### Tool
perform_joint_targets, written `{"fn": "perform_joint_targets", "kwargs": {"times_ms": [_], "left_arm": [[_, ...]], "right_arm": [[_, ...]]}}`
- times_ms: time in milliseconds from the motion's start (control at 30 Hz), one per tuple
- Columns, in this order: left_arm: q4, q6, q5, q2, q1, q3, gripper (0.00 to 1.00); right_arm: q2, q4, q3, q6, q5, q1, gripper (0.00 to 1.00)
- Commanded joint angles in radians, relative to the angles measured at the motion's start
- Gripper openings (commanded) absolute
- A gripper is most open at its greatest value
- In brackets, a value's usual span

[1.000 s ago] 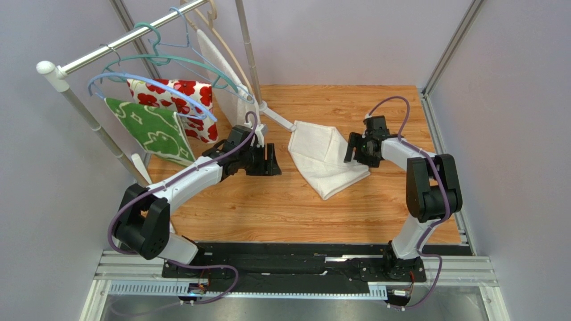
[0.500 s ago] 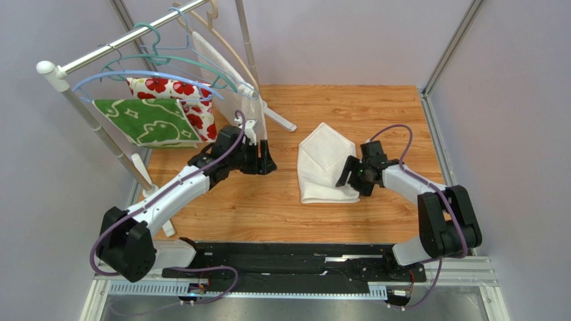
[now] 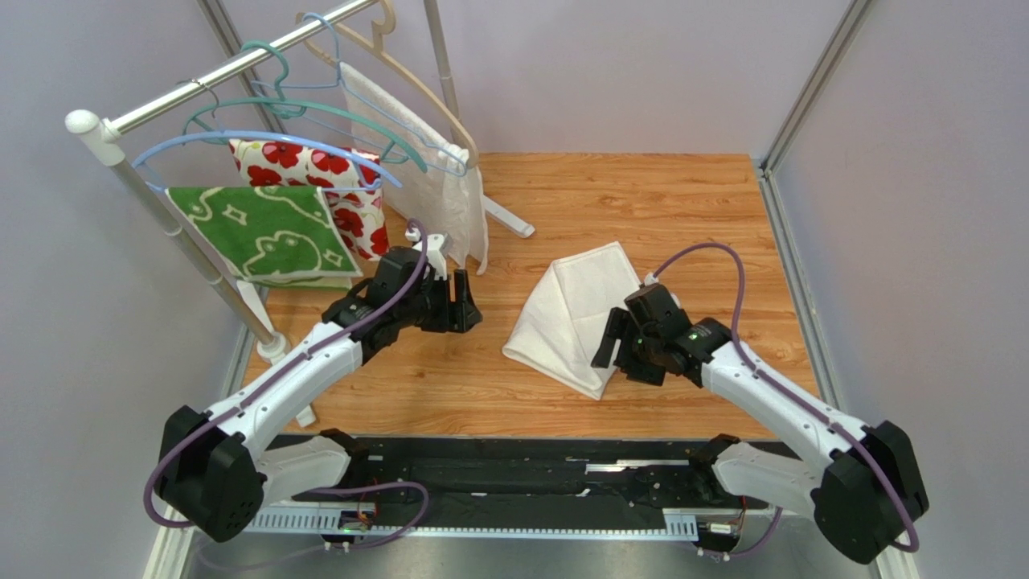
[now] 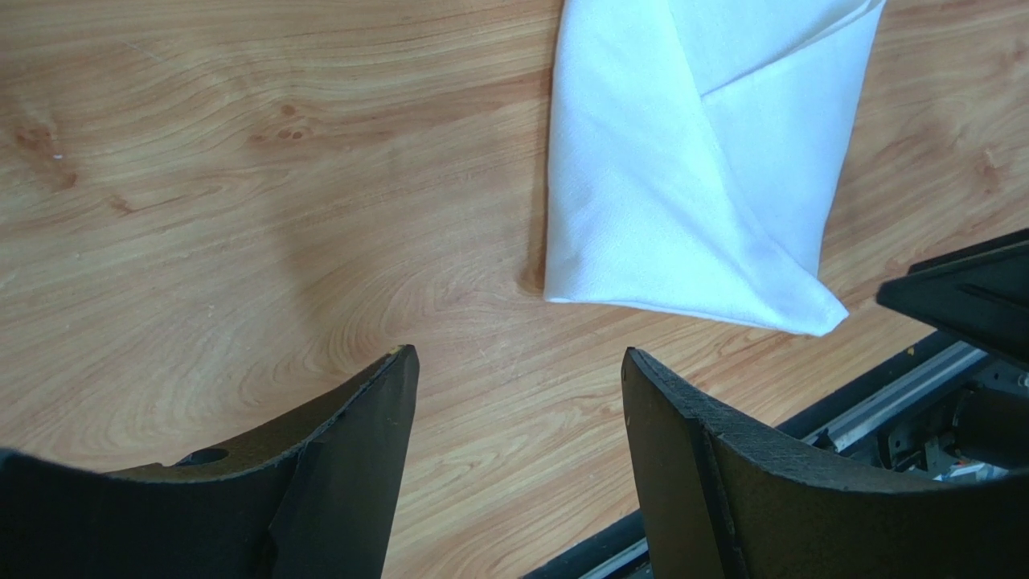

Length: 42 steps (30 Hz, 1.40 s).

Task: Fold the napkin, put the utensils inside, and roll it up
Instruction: Fold the napkin

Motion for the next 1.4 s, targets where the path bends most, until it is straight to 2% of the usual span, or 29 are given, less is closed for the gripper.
{"fn": "perform_joint_targets", "kwargs": {"times_ms": [0, 200, 333, 667, 867, 1200, 1367], "left_arm": [[0.056, -0.013, 0.045, 0.061, 0.003, 0.002, 0.72], [0.145, -0.061, 0.107, 0.182, 0.003, 0.045, 0.7], [0.183, -0.065, 0.12, 0.258, 0.003, 0.078, 0.7], [0.353, -0.088, 0.231, 0.426, 0.002, 0.111, 0.69], [0.378, -0.065, 0.283, 0.531, -0.011, 0.144, 0.67], [0.436, -0.016, 0.337, 0.627, -0.044, 0.163, 0.66], [0.397, 0.001, 0.288, 0.647, -0.054, 0.164, 0.63]], "right_arm": [[-0.073, -0.009, 0.074, -0.104, 0.025, 0.008, 0.71], [0.021, 0.145, 0.078, -0.171, -0.11, 0.044, 0.51], [0.08, 0.181, 0.084, -0.184, -0.112, 0.109, 0.45], [0.196, 0.182, 0.011, -0.182, -0.05, 0.113, 0.32], [0.267, 0.198, 0.002, -0.173, -0.011, 0.113, 0.24], [0.312, 0.207, -0.018, -0.159, 0.0, 0.113, 0.23], [0.318, 0.208, -0.018, -0.158, -0.001, 0.113, 0.23]]}}
